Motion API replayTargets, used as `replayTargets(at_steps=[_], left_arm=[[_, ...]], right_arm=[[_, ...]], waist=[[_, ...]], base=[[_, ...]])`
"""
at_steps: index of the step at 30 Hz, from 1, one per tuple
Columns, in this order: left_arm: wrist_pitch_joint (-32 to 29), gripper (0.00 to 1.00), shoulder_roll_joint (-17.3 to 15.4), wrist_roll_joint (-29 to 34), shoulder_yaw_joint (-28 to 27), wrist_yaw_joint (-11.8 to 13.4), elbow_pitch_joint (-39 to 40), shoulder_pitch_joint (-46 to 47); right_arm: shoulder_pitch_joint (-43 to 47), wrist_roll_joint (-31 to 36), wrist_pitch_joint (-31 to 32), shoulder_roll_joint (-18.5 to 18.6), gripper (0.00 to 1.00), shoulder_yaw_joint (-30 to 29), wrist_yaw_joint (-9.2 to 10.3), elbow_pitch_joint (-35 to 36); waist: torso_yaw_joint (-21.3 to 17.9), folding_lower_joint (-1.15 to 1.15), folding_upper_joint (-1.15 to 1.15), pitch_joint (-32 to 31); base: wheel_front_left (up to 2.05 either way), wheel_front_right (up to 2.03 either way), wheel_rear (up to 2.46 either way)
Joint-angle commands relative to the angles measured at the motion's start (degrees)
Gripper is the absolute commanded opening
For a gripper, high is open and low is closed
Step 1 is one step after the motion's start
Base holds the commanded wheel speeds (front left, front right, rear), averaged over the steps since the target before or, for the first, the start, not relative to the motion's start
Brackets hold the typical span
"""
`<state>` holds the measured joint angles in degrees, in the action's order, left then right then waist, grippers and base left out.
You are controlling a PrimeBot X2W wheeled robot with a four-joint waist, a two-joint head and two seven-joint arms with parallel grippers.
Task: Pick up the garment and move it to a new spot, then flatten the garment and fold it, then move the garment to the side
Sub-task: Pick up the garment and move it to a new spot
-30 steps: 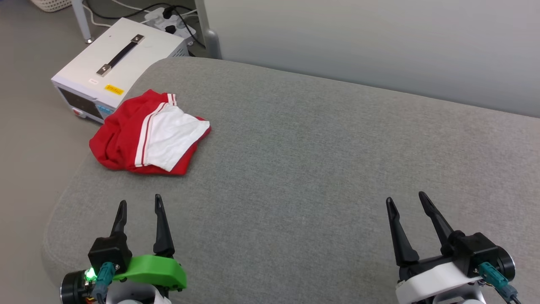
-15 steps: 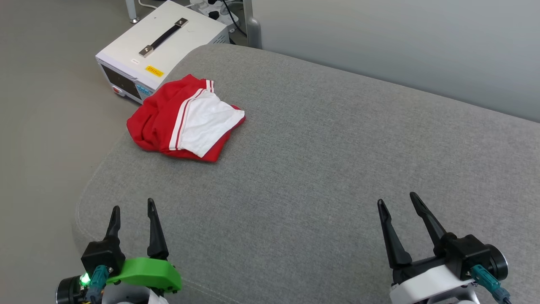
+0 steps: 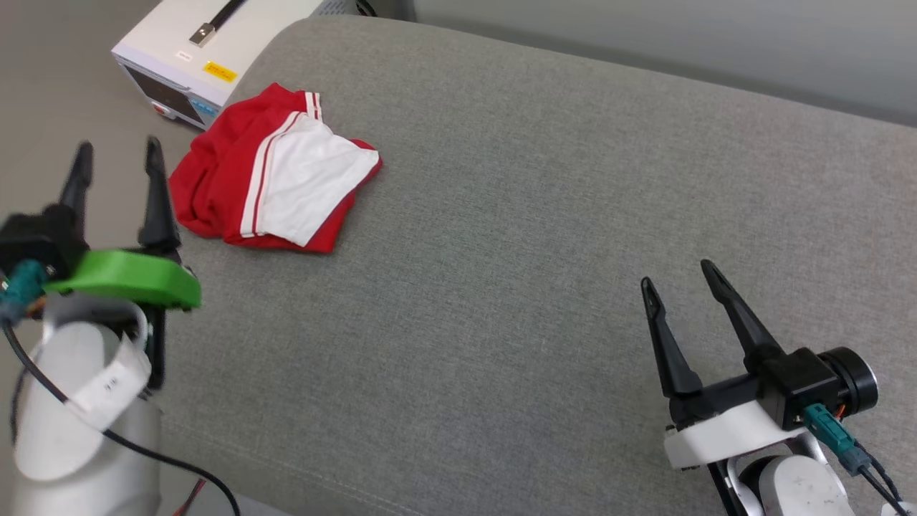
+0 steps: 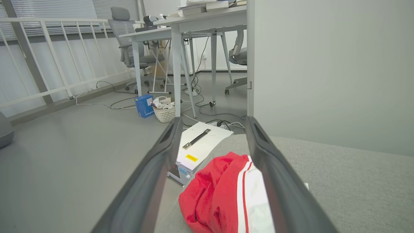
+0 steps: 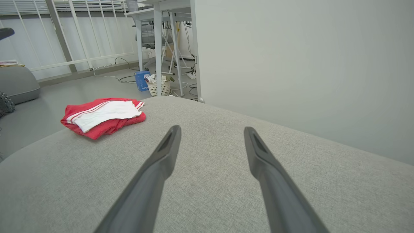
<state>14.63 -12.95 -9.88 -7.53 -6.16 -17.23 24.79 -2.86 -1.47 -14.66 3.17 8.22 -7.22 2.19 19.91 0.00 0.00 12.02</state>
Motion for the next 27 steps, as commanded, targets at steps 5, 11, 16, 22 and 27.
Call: replayTargets(at_steps=[5, 11, 16, 22, 27], left_arm=[[-8.67, 1.00, -6.53, -6.09, 3.59, -1.24, -6.02, 13.42], [-26.26, 1.00, -15.24, -20.67, 16.47, -1.31, -8.23, 22.30], [-40.68, 1.00, -22.35, -30.69, 27.05, -1.32, -7.53, 25.17], [-50.56, 1.00, -27.66, -37.26, 36.36, -1.32, -8.25, 25.97], [-52.98, 1.00, -28.59, -39.93, 41.05, -1.32, -12.29, 25.34]], right_arm=[[-3.23, 1.04, -0.34, 1.42, 1.00, -1.21, -0.26, 1.45], [-5.25, 1.55, -0.34, 2.27, 1.00, -2.10, -0.26, 2.85], [-6.43, 1.78, -0.34, 2.53, 1.00, -2.61, -0.26, 3.62], [-7.39, 2.05, -0.34, 3.13, 1.00, -2.52, -0.26, 3.95], [-8.10, 2.09, -0.34, 3.52, 1.00, -2.48, -0.26, 3.98]], waist=[[-4.21, 0.00, 0.00, 7.44], [-6.28, 0.00, 0.00, 10.81], [-7.99, 0.00, 0.00, 13.07], [-9.97, 0.00, 0.00, 15.52], [-11.48, 0.00, 0.00, 17.29]], base=[[0.00, 0.00, 0.00], [0.00, 0.00, 0.00], [0.00, 0.00, 0.00], [0.00, 0.00, 0.00], [0.00, 0.00, 0.00]])
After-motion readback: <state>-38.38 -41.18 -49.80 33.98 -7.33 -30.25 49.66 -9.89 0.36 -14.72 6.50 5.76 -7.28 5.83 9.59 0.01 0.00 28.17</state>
